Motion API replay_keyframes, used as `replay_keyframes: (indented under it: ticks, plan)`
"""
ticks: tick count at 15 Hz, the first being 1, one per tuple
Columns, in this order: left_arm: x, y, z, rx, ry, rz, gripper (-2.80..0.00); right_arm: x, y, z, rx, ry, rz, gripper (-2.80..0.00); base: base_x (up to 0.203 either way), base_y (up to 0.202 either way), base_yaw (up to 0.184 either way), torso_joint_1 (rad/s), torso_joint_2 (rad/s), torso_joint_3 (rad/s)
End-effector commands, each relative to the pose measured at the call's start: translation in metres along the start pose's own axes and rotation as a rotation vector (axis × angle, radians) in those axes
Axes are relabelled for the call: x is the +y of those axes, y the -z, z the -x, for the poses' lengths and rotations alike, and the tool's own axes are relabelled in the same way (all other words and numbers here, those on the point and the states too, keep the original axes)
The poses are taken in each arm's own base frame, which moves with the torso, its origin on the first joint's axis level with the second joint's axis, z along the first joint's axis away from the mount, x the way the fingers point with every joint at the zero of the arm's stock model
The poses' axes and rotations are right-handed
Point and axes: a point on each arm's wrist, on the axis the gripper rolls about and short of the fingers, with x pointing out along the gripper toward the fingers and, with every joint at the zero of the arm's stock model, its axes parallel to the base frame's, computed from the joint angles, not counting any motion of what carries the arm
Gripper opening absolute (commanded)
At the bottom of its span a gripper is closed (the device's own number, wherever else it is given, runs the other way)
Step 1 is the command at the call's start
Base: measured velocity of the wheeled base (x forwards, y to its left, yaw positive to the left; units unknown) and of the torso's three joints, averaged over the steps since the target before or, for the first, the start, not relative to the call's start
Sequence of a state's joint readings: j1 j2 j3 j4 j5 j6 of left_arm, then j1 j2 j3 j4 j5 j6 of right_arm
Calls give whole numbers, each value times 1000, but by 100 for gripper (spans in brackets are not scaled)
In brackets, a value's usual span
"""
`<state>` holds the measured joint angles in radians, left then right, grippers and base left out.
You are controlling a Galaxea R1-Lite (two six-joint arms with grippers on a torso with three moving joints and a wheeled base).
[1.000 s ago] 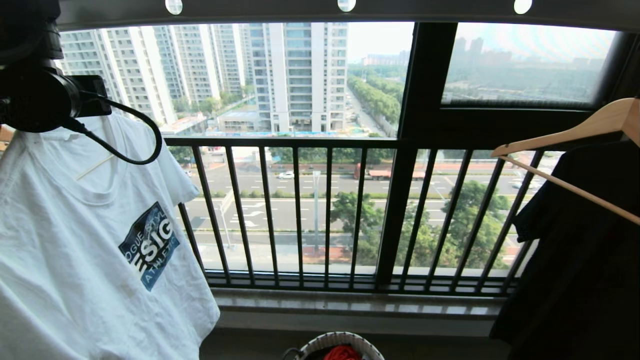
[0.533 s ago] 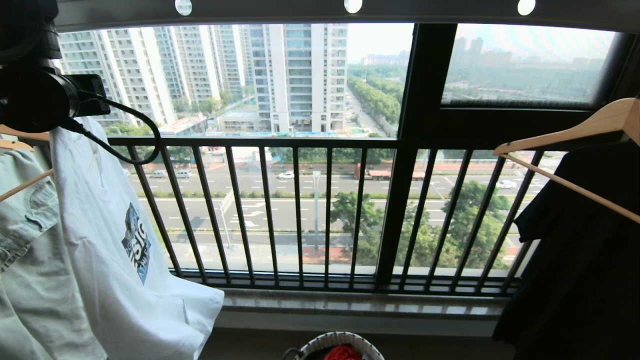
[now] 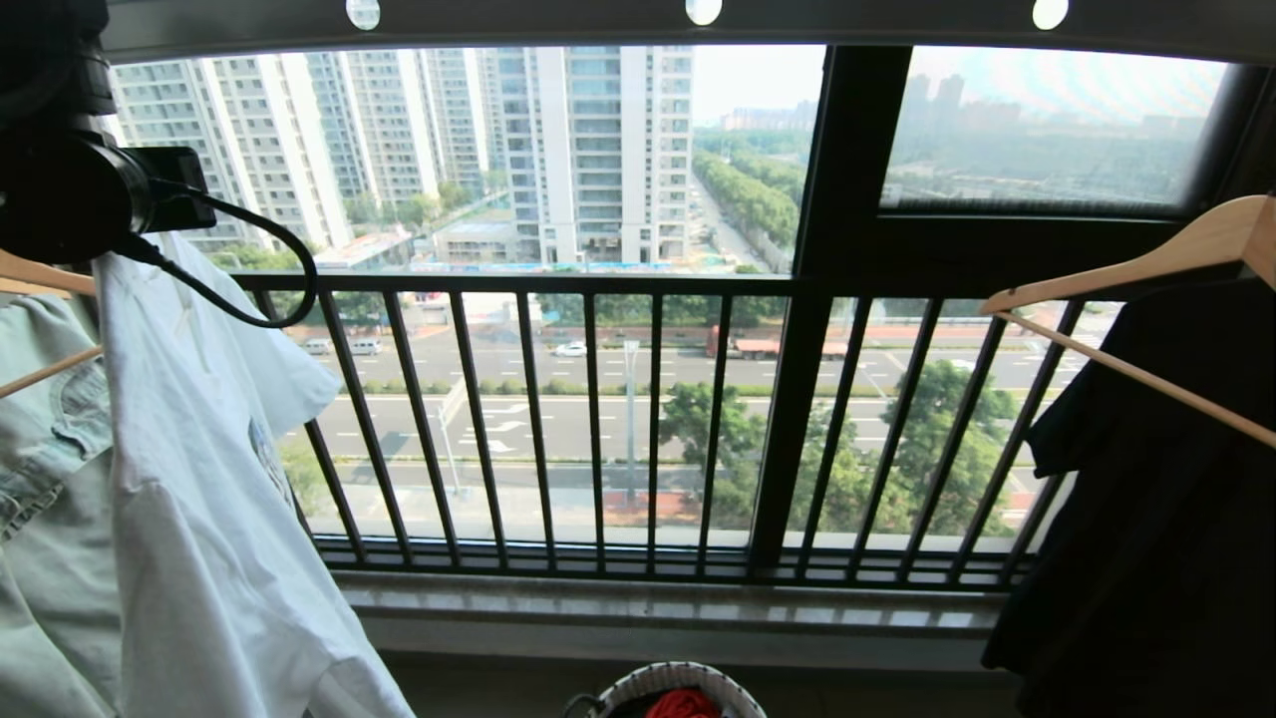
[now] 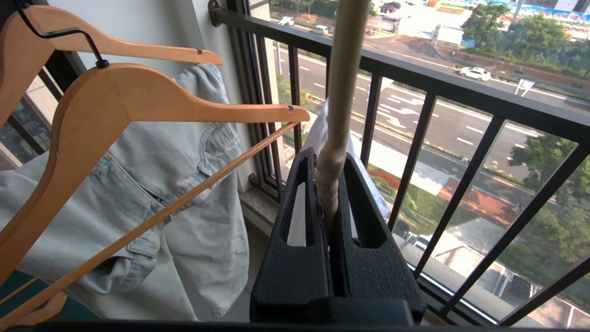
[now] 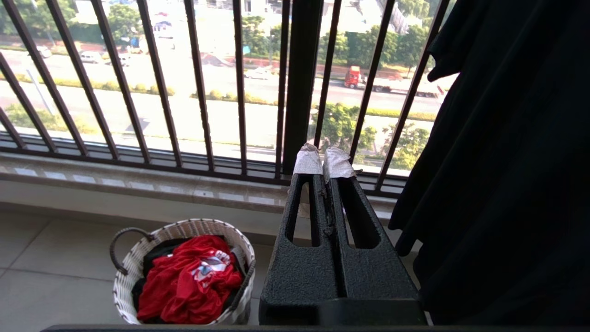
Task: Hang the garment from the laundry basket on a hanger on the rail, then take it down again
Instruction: Take the clothes off the clothes rack
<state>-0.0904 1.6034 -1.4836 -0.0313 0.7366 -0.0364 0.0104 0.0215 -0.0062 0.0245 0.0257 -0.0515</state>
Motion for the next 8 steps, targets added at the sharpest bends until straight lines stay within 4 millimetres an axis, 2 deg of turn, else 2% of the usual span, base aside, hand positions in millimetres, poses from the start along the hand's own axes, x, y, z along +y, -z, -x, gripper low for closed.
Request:
replay_keyframes:
  ticks: [1,8]
  plan:
    - [3,-3,3,-10,-4,9,-280,0,0,0,2,1,1,-280,0,0,0,0,0,0]
    - [13,-11,15,-33,-2,28,-280,0,0,0,2,-1,1,-280,0,0,0,0,0,0]
